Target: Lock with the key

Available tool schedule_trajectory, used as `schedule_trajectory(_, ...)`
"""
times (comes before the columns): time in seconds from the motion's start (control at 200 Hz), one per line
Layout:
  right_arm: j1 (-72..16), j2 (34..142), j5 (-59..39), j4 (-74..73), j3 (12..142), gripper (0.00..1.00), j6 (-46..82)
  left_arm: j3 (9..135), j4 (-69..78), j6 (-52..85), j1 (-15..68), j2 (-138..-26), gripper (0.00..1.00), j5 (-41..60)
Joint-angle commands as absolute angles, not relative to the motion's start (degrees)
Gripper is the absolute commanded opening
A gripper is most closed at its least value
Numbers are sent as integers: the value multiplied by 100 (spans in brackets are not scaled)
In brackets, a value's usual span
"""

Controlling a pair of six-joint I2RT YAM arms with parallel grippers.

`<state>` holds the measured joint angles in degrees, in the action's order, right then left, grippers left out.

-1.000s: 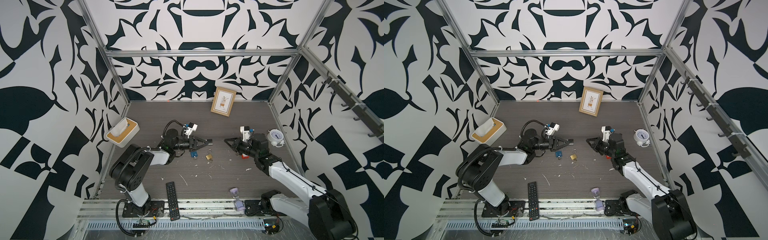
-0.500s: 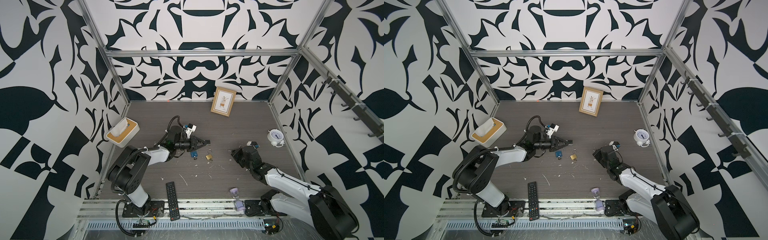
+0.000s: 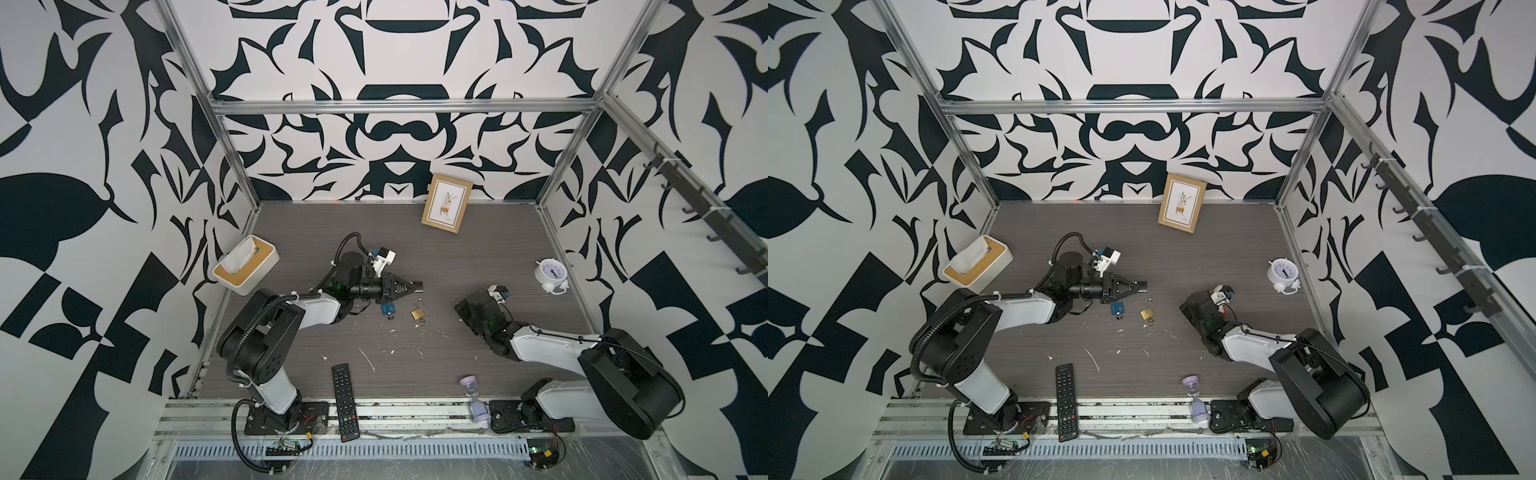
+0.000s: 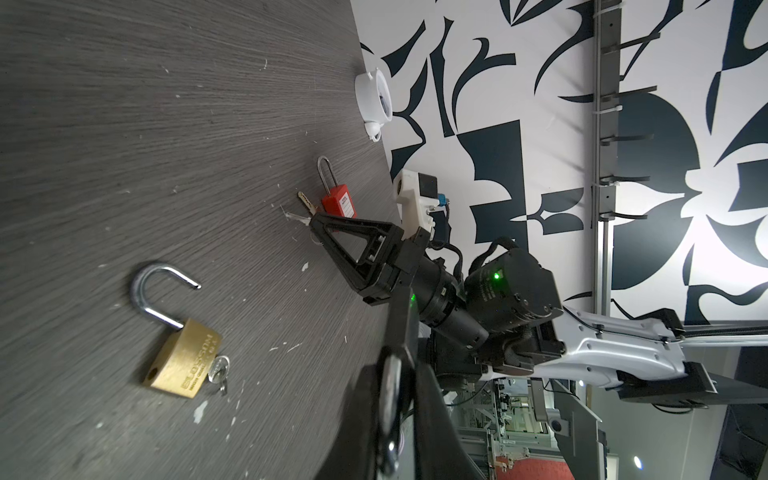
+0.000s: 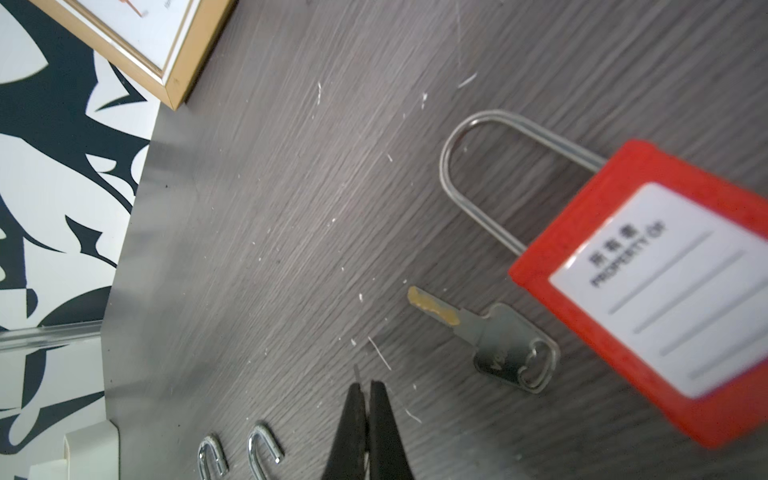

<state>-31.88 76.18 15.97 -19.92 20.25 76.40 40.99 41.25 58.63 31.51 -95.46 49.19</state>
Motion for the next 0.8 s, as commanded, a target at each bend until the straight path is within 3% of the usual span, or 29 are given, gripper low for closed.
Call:
schedule_trajectory(0.0, -3274, 7543, 1999, -1889, 2159, 0, 7877, 4130, 4052, 5648, 3158, -9352, 0, 5097)
schedule_trajectory(0.39, -3383, 7954, 2228, -2134, 1969, 4, 8068, 4291, 3894, 5503, 3227, -9517, 0, 5175)
schedule_trajectory(0.505, -3384, 8153, 2260, -2321, 1920, 14, 8100, 4267, 3822, 5390, 3253, -9502, 0, 5160)
schedule_trajectory(0.74, -3425, 8120, 2084, -2356, 1889, 47, 8085, 4203, 3780, 5299, 3286, -9461, 0, 5103)
schedule_trajectory(0.795, -3429, 7877, 2071, -2069, 1916, 50, 8096, 4181, 3772, 5285, 3294, -9442, 0, 5102)
